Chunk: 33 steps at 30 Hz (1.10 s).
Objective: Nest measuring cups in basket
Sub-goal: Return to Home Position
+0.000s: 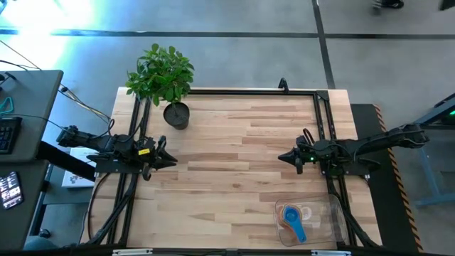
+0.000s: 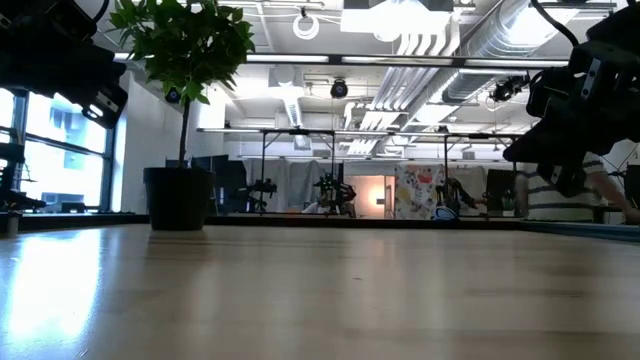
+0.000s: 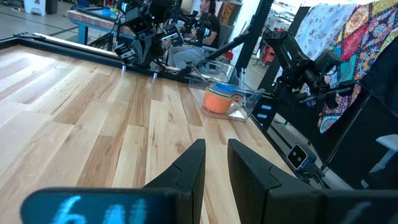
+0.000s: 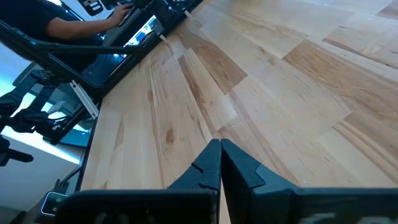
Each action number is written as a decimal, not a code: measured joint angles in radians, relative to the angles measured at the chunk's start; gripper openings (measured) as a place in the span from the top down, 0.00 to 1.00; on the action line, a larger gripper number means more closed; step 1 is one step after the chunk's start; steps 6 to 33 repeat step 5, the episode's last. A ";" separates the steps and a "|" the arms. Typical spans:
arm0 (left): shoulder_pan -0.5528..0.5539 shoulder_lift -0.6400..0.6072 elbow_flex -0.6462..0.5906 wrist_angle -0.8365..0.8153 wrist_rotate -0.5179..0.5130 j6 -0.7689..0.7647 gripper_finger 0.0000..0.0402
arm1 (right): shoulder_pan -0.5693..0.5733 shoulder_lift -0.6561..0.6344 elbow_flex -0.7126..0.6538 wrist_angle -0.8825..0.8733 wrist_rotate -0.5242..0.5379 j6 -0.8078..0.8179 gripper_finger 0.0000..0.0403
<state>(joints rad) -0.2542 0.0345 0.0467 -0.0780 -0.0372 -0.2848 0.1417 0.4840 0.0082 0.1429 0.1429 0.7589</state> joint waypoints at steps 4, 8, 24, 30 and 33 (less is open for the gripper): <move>0.000 0.000 0.000 0.000 0.000 0.000 0.86 | 0.000 0.000 0.000 0.000 0.000 0.000 1.00; 0.000 0.000 0.000 0.000 0.000 0.000 0.86 | 0.000 0.000 0.000 0.000 0.000 0.000 1.00; 0.000 0.000 0.000 0.000 0.000 0.000 0.86 | 0.000 0.000 0.000 0.000 0.000 0.000 1.00; 0.000 0.000 0.000 0.000 0.000 0.000 0.86 | 0.000 0.000 0.000 0.000 0.000 0.000 1.00; 0.000 0.000 0.000 0.000 0.000 0.000 0.86 | 0.000 0.000 0.000 0.000 0.000 0.000 1.00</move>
